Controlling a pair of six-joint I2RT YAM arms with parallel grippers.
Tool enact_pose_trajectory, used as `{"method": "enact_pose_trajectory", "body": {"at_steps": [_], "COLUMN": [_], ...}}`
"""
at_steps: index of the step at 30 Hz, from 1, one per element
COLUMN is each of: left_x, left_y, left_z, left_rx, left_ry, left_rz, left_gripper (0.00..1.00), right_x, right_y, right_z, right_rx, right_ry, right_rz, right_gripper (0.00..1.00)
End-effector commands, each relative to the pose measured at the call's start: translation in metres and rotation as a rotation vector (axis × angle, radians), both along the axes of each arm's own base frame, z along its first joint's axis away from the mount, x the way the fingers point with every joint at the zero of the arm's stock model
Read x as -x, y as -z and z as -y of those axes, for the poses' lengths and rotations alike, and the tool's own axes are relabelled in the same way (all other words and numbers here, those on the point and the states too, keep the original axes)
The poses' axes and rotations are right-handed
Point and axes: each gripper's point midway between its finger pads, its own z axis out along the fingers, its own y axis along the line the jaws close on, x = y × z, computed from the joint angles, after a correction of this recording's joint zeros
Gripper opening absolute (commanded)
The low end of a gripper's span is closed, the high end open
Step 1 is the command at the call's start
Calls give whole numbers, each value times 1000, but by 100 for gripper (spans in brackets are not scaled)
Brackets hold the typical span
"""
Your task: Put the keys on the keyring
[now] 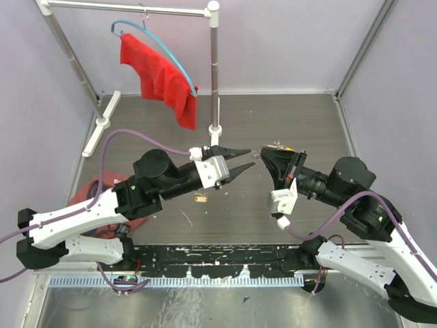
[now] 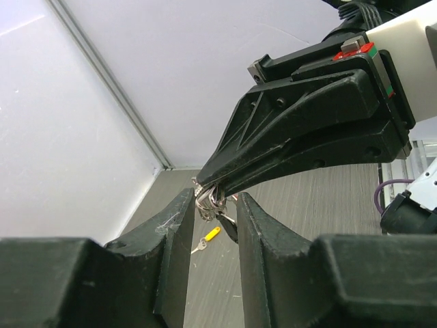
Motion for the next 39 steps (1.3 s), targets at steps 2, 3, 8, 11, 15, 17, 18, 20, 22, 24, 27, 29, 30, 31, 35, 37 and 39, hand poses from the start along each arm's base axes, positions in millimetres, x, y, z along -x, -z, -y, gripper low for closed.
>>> {"method": "enact_pose_trajectory", "body": {"at_steps": [2, 3, 8, 11, 15, 17, 18, 20, 22, 24, 27, 29, 30, 31, 35, 37, 39], "left_x": [2, 2, 0, -3, -6, -7, -7, -8, -9, -11, -13, -14, -15, -16, -20, -21, -22], "left_y": [-5, -4, -1, 2, 4, 5, 5, 6, 8, 9, 11, 12, 13, 13, 13, 10, 9], "left_z": [6, 8, 12, 13, 14, 14, 14, 15, 15, 15, 16, 17, 17, 16, 14, 12, 11], "left_rx": [32, 29, 17, 9, 5, 1, 2, 0, -5, -7, -9, -12, -13, -12, -10, -12, -17], "left_ry": [22, 22, 15, 4, -12, -15, -17, -20, -27, -34, -44, -51, -56, -61, -86, -94, -101], "left_rz": [-11, -12, -15, -16, -22, -22, -23, -25, -29, -31, -39, -43, -46, -47, -50, -42, -40], "left_gripper": [38, 38, 39, 39, 38, 37, 35, 31, 23, 19, 15, 9, 4, 0, 0, 0, 0], "right_x": [0, 0, 1, 2, 2, 2, 2, 3, 3, 2, 3, 4, 4, 5, 5, 5, 5], "right_y": [-22, -22, -21, -21, -21, -21, -20, -21, -21, -22, -23, -24, -25, -25, -24, -22, -19], "right_z": [5, 5, 4, 5, 5, 5, 4, 4, 4, 4, 4, 4, 4, 4, 3, 3, 3], "right_rx": [-43, -42, -38, -39, -39, -38, -38, -40, -40, -42, -47, -51, -54, -55, -55, -49, -45], "right_ry": [16, 17, 10, 9, 8, 6, 6, 3, 3, 3, -1, -4, -5, -6, -8, -8, -9], "right_rz": [78, 78, 81, 83, 85, 84, 84, 87, 88, 89, 94, 95, 97, 96, 93, 86, 81], "right_gripper": [1, 1, 1, 1, 1, 1, 1, 1, 1, 1, 1, 1, 1, 1, 4, 10, 16]}}
